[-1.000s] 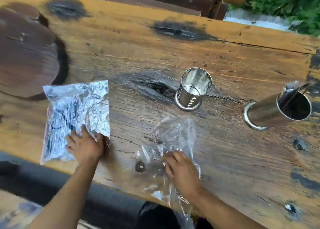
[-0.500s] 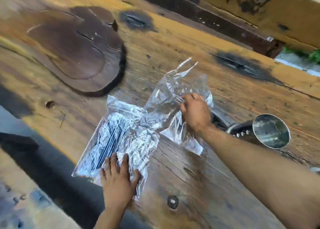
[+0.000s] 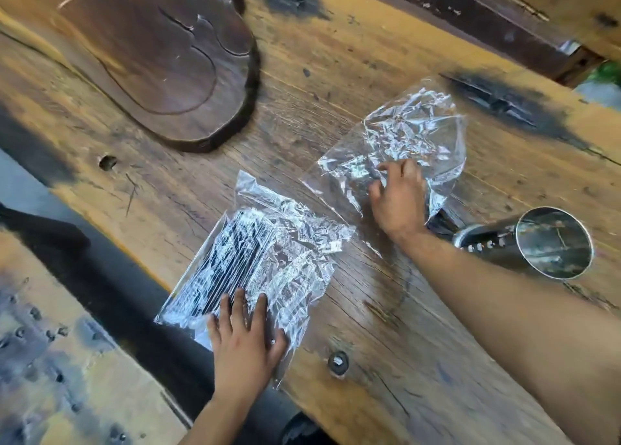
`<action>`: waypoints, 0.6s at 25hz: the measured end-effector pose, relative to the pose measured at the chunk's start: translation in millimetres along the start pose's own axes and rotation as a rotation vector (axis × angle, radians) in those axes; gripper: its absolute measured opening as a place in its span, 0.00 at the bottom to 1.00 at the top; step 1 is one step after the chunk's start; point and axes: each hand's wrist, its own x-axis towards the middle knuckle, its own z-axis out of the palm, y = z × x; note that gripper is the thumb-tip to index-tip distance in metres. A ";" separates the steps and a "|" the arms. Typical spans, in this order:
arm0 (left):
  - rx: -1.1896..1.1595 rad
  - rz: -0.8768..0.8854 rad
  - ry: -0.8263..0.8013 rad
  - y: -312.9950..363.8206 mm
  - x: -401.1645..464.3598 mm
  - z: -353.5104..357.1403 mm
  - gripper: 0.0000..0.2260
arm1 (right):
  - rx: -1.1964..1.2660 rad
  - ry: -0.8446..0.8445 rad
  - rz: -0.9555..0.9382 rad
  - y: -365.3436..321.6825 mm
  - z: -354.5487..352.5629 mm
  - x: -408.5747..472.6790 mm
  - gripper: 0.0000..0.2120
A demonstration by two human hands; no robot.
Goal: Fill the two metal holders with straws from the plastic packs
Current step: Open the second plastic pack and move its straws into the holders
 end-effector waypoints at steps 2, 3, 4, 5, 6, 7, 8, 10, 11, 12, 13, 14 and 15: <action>0.002 0.029 -0.002 0.9 -11.8 -0.4 0.32 | 0.049 -0.092 -0.224 -9.9 -0.7 -61.6 0.16; 0.003 0.042 -0.005 1.5 -19.2 -0.2 0.32 | 0.047 -0.180 -0.334 -12.2 4.1 -95.4 0.16; 0.008 0.054 -0.012 1.8 -26.9 1.0 0.32 | 0.028 -0.273 -0.436 -13.4 12.9 -128.5 0.18; 0.015 0.064 -0.023 2.0 -35.5 2.7 0.32 | 0.009 -0.376 -0.497 -12.6 24.7 -159.0 0.22; 0.023 0.079 -0.030 3.2 -45.5 4.5 0.32 | -0.009 -0.459 -0.505 -9.2 35.0 -187.7 0.26; 0.024 0.102 -0.038 3.8 -53.5 6.2 0.31 | -0.027 -0.510 -0.462 -4.8 42.8 -211.9 0.30; 0.016 0.123 -0.043 4.0 -60.8 7.1 0.30 | -0.040 -0.538 -0.405 -0.8 47.2 -234.0 0.31; -0.010 0.158 -0.032 6.4 -70.4 6.8 0.27 | -0.043 -0.570 -0.279 5.8 42.6 -270.9 0.31; -0.027 0.181 -0.027 11.4 -72.2 5.4 0.26 | -0.044 -0.577 -0.232 11.0 36.1 -285.4 0.30; -0.044 0.203 -0.015 19.4 -73.2 3.4 0.24 | -0.050 -0.587 -0.193 18.1 28.6 -297.4 0.29; -0.059 0.219 -0.005 28.0 -72.4 1.2 0.24 | -0.058 -0.588 -0.166 25.5 22.8 -306.8 0.30; -0.068 0.225 -0.007 37.5 -71.5 -1.9 0.25 | -0.064 -0.573 -0.139 33.7 18.1 -315.3 0.30; -0.077 0.227 -0.022 48.2 -70.5 -5.9 0.27 | -0.063 -0.552 -0.102 42.1 14.2 -324.5 0.30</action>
